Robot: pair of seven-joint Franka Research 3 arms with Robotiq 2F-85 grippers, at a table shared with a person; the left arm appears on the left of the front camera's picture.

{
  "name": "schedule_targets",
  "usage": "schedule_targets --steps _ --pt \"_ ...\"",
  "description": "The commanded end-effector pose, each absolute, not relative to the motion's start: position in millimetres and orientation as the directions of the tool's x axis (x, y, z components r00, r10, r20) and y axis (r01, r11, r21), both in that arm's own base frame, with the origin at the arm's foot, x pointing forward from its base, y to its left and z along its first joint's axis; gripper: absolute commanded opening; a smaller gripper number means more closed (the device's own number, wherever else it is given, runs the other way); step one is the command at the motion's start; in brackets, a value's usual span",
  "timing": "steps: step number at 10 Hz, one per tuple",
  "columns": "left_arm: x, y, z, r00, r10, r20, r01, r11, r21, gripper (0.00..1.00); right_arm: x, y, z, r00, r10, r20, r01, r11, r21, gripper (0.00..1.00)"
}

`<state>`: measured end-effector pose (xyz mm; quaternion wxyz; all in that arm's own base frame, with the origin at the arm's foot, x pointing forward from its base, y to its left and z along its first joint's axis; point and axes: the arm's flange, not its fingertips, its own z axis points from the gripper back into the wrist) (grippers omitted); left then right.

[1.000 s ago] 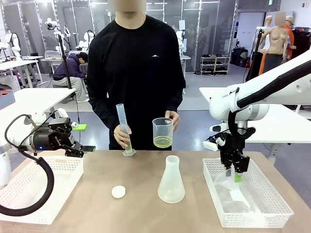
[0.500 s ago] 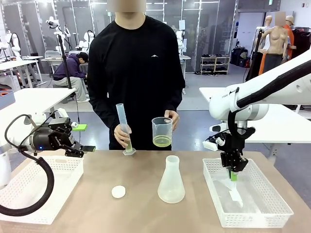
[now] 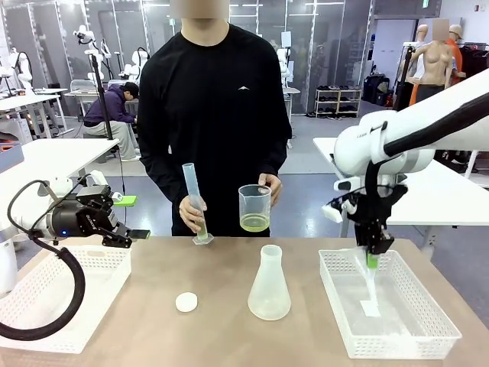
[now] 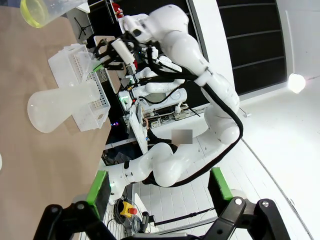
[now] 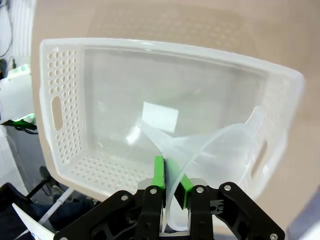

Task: Prepare the solutions needed for the experiment.
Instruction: Pick up the Plastic Funnel and insert it into the Big flask.

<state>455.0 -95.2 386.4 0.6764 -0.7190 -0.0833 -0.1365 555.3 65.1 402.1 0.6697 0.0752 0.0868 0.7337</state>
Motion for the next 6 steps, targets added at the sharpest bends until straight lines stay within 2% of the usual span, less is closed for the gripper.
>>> schedule_targets --steps 1,4,6 --pt "455 -96 387 0.948 -0.061 0.312 0.308 -0.070 -0.949 1.00 511 76 450 0.011 0.992 -0.126 -1.000 0.014 0.028 0.00" --pt "455 -96 387 0.948 -0.061 0.312 0.308 -0.070 -0.949 1.00 458 95 530 0.110 0.968 -0.226 -0.948 0.034 -0.318 0.00" --pt "455 -96 387 0.948 -0.061 0.312 0.308 -0.070 -0.949 1.00 422 108 558 0.148 0.963 -0.224 -0.882 0.026 -0.470 0.00"
